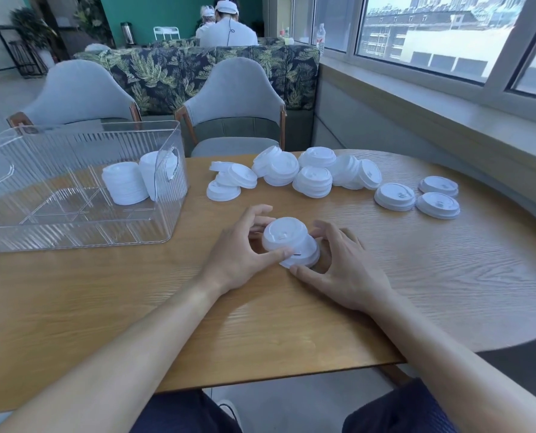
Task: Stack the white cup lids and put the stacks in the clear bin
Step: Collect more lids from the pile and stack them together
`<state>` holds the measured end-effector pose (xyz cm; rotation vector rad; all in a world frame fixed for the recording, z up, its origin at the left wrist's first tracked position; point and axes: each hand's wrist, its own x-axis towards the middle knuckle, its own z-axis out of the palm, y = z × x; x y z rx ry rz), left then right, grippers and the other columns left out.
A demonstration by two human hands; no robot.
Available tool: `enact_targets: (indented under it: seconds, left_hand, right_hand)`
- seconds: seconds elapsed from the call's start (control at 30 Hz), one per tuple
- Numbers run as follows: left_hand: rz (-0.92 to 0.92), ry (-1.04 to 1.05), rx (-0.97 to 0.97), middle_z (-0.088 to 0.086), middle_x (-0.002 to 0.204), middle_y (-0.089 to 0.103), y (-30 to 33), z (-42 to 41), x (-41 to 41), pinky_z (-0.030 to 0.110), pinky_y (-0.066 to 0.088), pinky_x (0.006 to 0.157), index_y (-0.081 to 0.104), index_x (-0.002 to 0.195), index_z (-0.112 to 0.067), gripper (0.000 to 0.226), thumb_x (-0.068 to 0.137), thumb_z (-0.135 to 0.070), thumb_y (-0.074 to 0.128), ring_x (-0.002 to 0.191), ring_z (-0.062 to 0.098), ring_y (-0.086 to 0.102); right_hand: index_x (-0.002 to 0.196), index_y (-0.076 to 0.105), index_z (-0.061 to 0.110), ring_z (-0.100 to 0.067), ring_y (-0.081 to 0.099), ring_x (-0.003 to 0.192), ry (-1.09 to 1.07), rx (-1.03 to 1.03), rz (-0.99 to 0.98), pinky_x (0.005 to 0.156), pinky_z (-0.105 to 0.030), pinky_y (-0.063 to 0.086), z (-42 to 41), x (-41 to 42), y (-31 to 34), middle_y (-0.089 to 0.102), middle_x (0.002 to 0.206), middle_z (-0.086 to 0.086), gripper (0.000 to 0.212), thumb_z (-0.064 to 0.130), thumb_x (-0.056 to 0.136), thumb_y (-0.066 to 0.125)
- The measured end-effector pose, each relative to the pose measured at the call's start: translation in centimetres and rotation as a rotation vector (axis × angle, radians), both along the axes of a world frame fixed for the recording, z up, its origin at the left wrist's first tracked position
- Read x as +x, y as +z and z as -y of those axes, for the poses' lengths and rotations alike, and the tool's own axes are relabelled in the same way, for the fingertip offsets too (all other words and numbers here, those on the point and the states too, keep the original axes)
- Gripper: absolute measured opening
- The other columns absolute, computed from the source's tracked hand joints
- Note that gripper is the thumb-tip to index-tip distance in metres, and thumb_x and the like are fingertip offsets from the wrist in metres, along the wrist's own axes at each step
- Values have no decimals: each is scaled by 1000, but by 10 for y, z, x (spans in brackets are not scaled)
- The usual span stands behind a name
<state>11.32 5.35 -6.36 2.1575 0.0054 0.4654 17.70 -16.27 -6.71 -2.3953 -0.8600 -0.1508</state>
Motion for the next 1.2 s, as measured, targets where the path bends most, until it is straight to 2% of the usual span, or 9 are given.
enact_targets:
  seconds: [0.13, 0.3, 0.4, 0.47, 0.6, 0.8, 0.97, 1.2]
  left_hand:
    - [-13, -35, 43, -17, 129, 66, 1, 3, -2, 30, 50, 107, 54, 134, -26, 78, 70, -52, 91, 120, -4, 60]
    - [-29, -67, 100, -21, 121, 68, 2, 7, -3, 29, 49, 106, 57, 123, -29, 63, 74, -50, 89, 118, -6, 61]
    - [-38, -92, 132, -23, 120, 67, 3, 8, -3, 26, 48, 105, 57, 124, -29, 62, 75, -48, 89, 118, -8, 59]
    - [-40, -100, 154, -21, 121, 67, 3, 9, -3, 26, 48, 104, 56, 124, -30, 63, 75, -52, 88, 119, -8, 58]
    - [-52, -99, 196, -22, 123, 65, 3, 8, -3, 28, 48, 104, 55, 124, -33, 66, 73, -59, 86, 119, -7, 58]
    - [-48, -92, 212, -21, 126, 64, 2, 8, -3, 22, 47, 104, 53, 128, -31, 71, 72, -59, 86, 118, -8, 57]
    - [-49, -90, 229, -20, 130, 62, 1, 7, -3, 21, 45, 106, 52, 131, -32, 71, 74, -60, 84, 122, -7, 56]
    - [-66, -65, 284, -21, 135, 61, 0, 6, -3, 31, 47, 106, 47, 134, -39, 76, 73, -72, 77, 124, -5, 55]
  right_hand:
    - [148, 29, 29, -5, 40, 128, 26, 20, -12, 108, -28, 29, 1, -2, 2, 49, 133, 19, 91, 74, 75, 59]
    - [142, 42, 28, -7, 43, 126, 66, 68, -47, 110, -38, 35, 3, 1, 2, 51, 134, 16, 63, 56, 85, 38]
    - [130, 49, 32, -8, 44, 120, 60, 79, -47, 107, -37, 37, 2, 2, 0, 55, 124, 17, 44, 48, 94, 31]
    - [127, 52, 31, -8, 44, 121, 47, 72, -38, 107, -36, 36, 1, 3, -2, 56, 121, 17, 43, 48, 97, 28]
    - [128, 53, 28, -10, 43, 122, 33, 47, -6, 105, -32, 35, 0, 3, -3, 57, 125, 14, 35, 40, 102, 34]
    - [132, 51, 25, -10, 42, 121, 26, 38, 11, 105, -32, 35, 0, 5, -4, 58, 128, 11, 30, 28, 103, 40]
    - [134, 52, 22, -11, 42, 125, 9, 23, 30, 108, -33, 35, -1, 5, -5, 58, 131, 10, 32, 29, 105, 40]
    - [135, 54, 22, -14, 43, 127, -20, -14, 65, 108, -32, 34, -2, 4, -5, 58, 133, 9, 37, 36, 105, 39]
